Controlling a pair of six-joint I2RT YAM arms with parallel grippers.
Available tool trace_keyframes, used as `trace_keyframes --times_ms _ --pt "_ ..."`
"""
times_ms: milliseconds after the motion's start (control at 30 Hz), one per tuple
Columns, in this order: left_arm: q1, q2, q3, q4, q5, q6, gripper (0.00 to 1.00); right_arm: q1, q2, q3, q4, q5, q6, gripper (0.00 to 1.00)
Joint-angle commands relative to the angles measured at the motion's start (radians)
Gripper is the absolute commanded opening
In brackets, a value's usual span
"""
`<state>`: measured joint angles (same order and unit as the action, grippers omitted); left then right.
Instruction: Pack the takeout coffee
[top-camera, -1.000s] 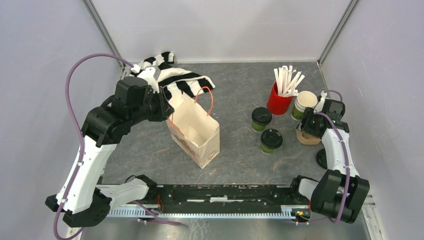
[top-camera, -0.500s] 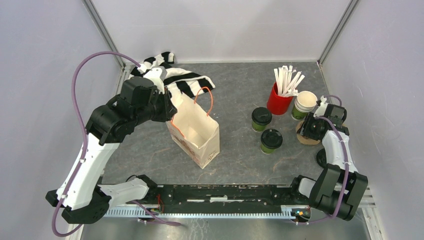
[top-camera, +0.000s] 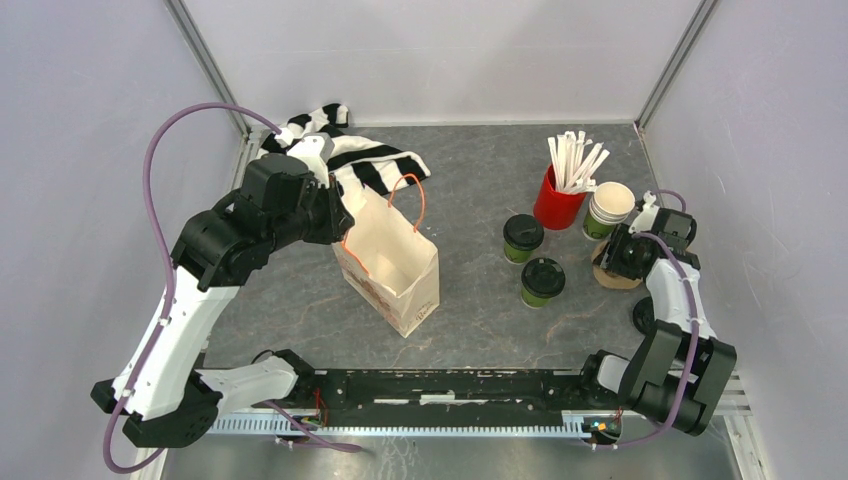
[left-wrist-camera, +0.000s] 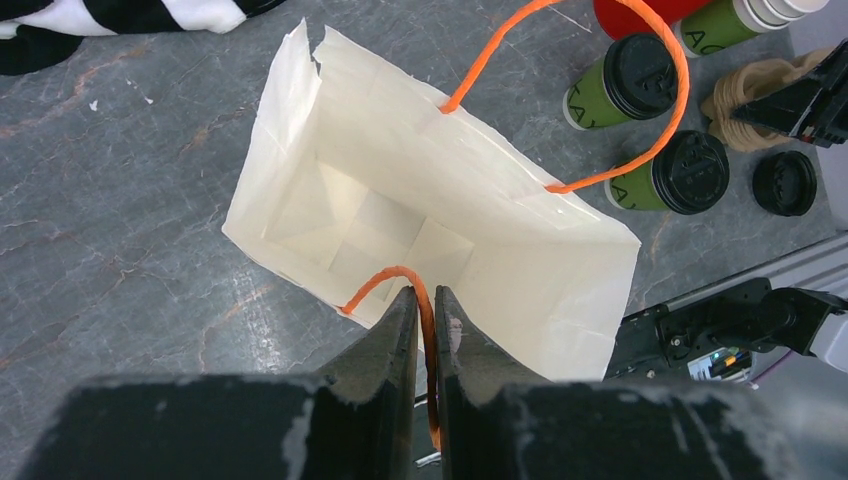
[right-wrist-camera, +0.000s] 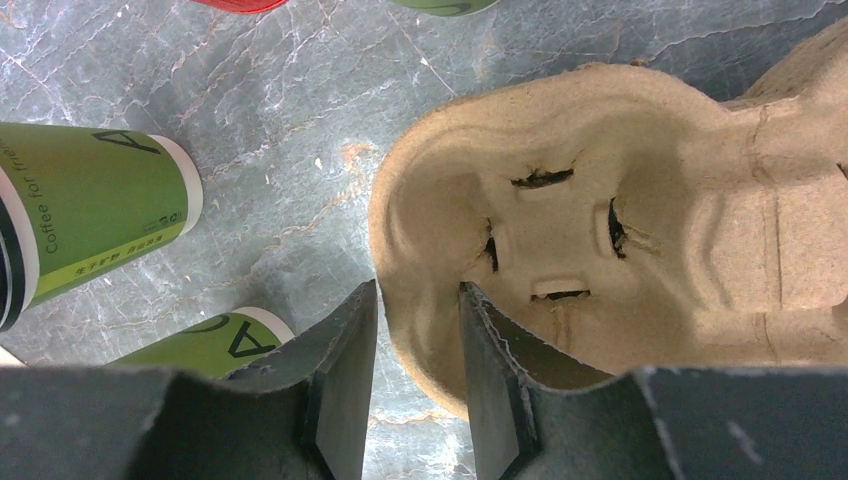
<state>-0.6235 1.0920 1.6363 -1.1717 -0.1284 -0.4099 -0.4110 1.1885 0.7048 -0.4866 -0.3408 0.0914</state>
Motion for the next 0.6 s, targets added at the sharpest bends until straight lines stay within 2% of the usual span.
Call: trace_keyframes --times_ms 0,200,367,567 --pt "-0.003 -0.012 0.016 0.037 -0.007 0.041 0.18 -0.018 0.017 0.036 0.037 -0.035 0.015 0.41" --pt "-0.003 -0.011 0.013 0.037 -0.008 0.039 0.18 -0.033 0.028 0.038 0.04 -0.063 0.021 0.4" --pt "-0.002 -0.011 0.013 0.037 -0.011 0.038 0.18 -0.041 0.026 0.044 0.043 -0.076 0.032 0.44" --pt "-0.002 -0.011 0.007 0.037 -0.012 0.037 0.19 -0.051 0.021 0.052 0.027 -0.068 0.03 0.44"
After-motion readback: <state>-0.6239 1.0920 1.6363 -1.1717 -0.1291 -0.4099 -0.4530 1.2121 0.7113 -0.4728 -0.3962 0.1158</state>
